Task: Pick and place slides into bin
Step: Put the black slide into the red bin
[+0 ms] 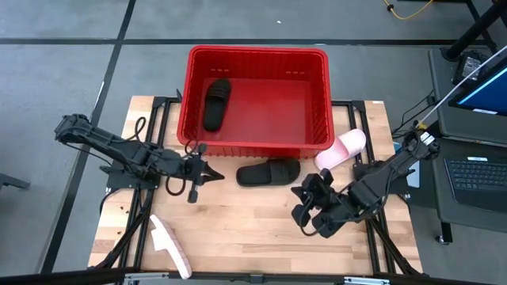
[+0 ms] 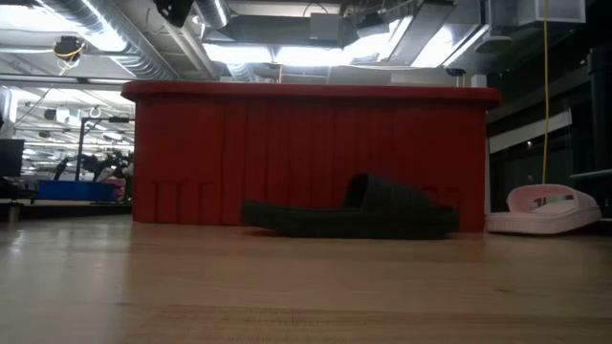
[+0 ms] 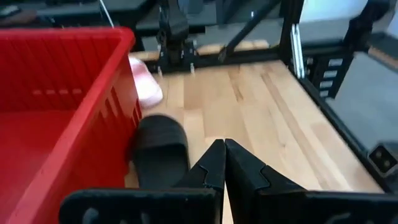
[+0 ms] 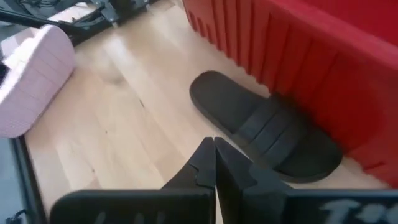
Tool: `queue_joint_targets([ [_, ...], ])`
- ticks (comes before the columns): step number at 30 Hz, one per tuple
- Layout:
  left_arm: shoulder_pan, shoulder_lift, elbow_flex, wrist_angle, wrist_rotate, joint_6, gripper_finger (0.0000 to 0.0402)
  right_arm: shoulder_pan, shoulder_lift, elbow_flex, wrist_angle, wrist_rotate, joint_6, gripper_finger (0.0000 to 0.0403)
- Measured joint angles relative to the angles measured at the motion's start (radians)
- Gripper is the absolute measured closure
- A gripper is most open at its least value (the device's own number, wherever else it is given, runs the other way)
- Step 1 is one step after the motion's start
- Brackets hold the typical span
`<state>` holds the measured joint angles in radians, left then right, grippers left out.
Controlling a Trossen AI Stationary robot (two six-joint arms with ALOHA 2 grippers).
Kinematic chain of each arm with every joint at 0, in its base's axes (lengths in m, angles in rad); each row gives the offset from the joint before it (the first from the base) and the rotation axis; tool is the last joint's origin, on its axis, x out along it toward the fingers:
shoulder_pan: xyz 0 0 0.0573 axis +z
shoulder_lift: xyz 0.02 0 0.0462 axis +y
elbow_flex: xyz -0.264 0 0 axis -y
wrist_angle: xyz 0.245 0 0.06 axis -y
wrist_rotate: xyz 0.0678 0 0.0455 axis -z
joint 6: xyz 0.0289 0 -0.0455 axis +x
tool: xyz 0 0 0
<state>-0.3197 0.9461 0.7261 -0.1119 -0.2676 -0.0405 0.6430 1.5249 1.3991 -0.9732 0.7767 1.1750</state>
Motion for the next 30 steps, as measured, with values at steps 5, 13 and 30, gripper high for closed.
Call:
queue_joint_targets([
  [5,0.008,0.000,0.000,0.061,-0.001,0.013,0.0400,-0.003,0.000,-0.183,0.248,0.003,-0.002,0.0400],
  [13,0.008,0.001,0.000,0.118,-0.002,0.043,0.0400,-0.001,-0.105,-0.456,0.498,0.000,-0.002,0.0400],
  [30,0.008,0.001,0.000,0.165,-0.010,-0.034,0.0399,-0.065,-0.517,-0.973,1.062,-0.099,-0.257,0.0400],
])
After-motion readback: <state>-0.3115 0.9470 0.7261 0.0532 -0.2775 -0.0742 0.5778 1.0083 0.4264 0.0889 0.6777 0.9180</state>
